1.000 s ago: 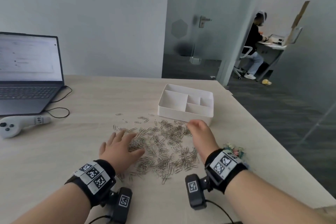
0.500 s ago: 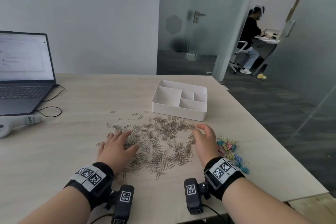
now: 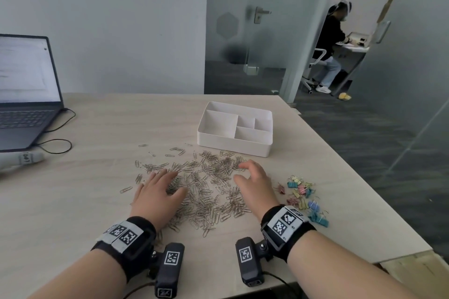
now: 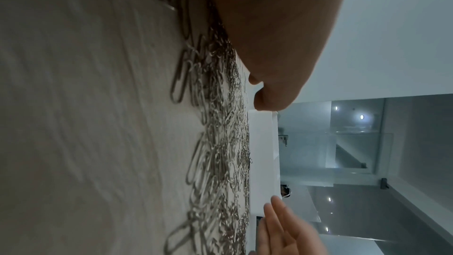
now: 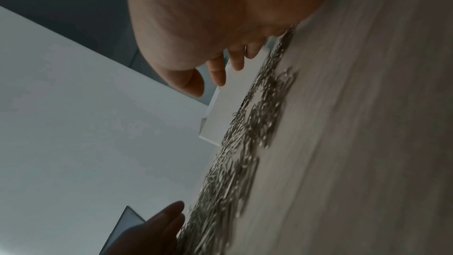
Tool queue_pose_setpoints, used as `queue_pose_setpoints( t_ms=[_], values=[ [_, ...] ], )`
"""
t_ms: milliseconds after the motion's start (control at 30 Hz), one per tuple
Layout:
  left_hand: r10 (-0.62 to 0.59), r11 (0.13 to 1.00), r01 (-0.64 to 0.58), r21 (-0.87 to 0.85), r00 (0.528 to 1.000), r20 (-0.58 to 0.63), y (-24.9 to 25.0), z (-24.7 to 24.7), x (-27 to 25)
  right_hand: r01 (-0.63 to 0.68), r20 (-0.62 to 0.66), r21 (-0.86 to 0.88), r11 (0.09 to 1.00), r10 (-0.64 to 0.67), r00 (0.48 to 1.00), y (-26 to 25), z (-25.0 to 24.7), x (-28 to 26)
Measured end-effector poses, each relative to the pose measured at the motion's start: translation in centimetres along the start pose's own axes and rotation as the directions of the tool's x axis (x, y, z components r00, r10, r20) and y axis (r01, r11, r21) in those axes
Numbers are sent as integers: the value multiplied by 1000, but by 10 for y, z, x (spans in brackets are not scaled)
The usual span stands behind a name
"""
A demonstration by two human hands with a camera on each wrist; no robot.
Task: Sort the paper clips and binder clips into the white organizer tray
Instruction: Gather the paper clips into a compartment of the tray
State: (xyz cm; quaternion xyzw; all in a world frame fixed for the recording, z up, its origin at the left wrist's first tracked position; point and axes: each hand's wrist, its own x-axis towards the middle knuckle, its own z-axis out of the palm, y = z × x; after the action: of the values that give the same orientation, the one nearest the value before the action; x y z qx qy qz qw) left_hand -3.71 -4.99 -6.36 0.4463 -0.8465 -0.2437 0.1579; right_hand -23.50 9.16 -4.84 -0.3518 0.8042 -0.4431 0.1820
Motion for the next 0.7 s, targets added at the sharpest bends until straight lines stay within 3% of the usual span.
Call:
queue_pose_setpoints(
  t_ms=[167,333,700],
  values=[
    [9,1000,-10,-14,1000,-18,-1,0,-2,40,-4,-138,990,-41,999,-3,9,2],
    [12,1000,-12,-8,999,-30,-4,2,0,-62,-109,-247,967,36,993,5,1,4],
    [14,1000,-14,1,999,-33,-4,2,0,-69,-181,-176,982,36,983,10,-11,10]
  ],
)
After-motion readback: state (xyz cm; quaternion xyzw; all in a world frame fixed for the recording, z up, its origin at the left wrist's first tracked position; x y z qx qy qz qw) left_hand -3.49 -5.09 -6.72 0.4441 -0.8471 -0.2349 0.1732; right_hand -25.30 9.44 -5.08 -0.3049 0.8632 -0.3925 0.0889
